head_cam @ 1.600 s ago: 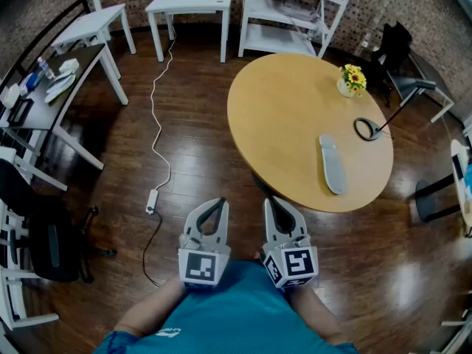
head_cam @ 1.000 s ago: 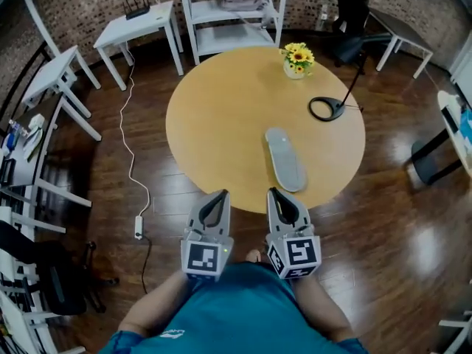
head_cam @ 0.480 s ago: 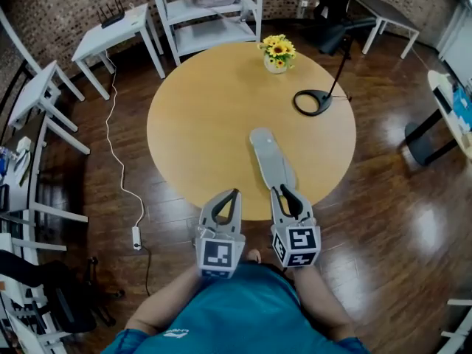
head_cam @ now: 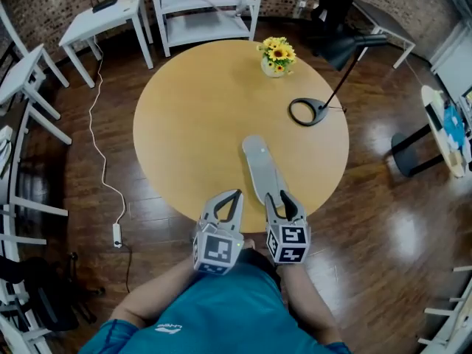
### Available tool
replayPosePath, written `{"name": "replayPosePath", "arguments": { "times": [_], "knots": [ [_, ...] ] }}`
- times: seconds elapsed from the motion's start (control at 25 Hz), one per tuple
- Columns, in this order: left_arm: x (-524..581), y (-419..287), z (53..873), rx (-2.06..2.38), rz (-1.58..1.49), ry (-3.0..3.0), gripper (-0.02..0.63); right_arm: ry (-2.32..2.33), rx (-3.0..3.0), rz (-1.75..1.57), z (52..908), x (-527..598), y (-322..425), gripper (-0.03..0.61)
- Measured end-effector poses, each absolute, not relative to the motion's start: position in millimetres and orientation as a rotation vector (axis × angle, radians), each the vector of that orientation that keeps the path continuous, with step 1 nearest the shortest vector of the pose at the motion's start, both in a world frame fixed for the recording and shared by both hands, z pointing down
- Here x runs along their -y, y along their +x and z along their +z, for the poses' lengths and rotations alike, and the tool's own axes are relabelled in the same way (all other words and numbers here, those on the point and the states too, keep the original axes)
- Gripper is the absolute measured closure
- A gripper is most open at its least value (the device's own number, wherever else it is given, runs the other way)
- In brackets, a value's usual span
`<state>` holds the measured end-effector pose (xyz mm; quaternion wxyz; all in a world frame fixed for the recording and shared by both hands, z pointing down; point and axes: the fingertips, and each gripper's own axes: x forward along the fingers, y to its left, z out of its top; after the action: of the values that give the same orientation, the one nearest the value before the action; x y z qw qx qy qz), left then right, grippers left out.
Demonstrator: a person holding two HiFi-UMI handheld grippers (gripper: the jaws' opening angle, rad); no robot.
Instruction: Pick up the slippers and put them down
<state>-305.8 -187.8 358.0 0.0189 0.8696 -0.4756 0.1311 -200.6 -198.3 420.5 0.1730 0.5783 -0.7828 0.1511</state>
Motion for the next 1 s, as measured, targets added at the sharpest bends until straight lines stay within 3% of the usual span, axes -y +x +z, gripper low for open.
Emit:
{"name": "replayPosePath", "arguments": {
  "times": [0.48, 1.0],
  "knots": [
    [222.7, -299.3, 373.7, 1.587, 0.507, 2.55, 0.609, 1.422, 2.084, 0.605, 524.9, 250.9, -178.9, 0.318],
    [239.0, -300.7, 385.5, 1.596, 0.582, 2.516, 0.609, 1.334, 1.979, 0.66, 568.1, 269.3, -180.0, 0.307]
  ]
}}
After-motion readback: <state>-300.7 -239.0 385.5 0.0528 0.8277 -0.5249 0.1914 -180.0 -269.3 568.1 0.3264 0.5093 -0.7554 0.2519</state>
